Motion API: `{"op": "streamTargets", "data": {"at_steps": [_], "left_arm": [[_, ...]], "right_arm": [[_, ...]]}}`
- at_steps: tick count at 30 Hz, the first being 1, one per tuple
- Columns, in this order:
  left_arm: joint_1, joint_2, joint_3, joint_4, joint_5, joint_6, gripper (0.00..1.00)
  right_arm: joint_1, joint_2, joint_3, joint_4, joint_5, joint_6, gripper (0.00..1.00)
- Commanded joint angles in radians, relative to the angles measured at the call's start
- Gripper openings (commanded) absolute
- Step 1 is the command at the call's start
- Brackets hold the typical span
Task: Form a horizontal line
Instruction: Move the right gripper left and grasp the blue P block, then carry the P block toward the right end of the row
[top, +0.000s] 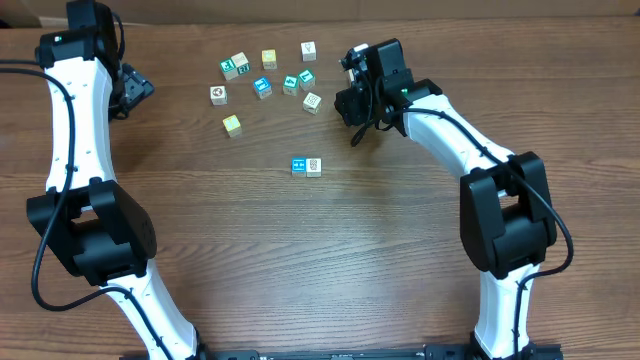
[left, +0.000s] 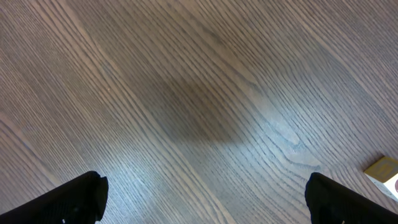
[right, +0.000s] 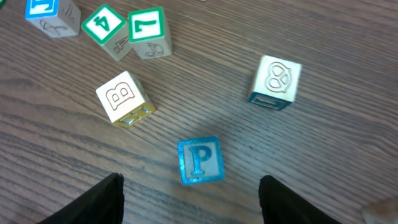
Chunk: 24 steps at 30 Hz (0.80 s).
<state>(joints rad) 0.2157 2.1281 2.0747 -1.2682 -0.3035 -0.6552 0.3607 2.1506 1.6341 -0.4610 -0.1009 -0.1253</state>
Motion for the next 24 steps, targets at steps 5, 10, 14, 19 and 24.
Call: {"op": "streamTargets", "data": {"at_steps": [5, 10, 14, 19, 24], "left_arm": [[-0.007, -0.007, 0.006, -0.002, -0.011, 0.005, 1.00], [-0.007, -0.007, 0.006, -0.002, -0.011, 0.005, 1.00], [-0.008, -0.007, 0.006, -0.002, -0.011, 0.005, 1.00], [-0.008, -0.007, 0.006, -0.002, -0.011, 0.005, 1.00], [-0.009, -0.007, 0.006, -0.002, -0.011, 0.005, 1.00]], "right_arm": [[0.001, 0.076, 0.000, 0.061, -0.024, -0.014, 0.60], [0.001, 0.111, 0.000, 0.082, -0.024, -0.014, 0.59], [0.001, 0.113, 0.000, 0.097, -0.024, -0.014, 0.52], [0.001, 0.113, 0.000, 0.100, -0.024, -0.014, 0.34], [0.001, 0.102, 0.003, 0.087, -0.024, -0.007, 0.19]]}}
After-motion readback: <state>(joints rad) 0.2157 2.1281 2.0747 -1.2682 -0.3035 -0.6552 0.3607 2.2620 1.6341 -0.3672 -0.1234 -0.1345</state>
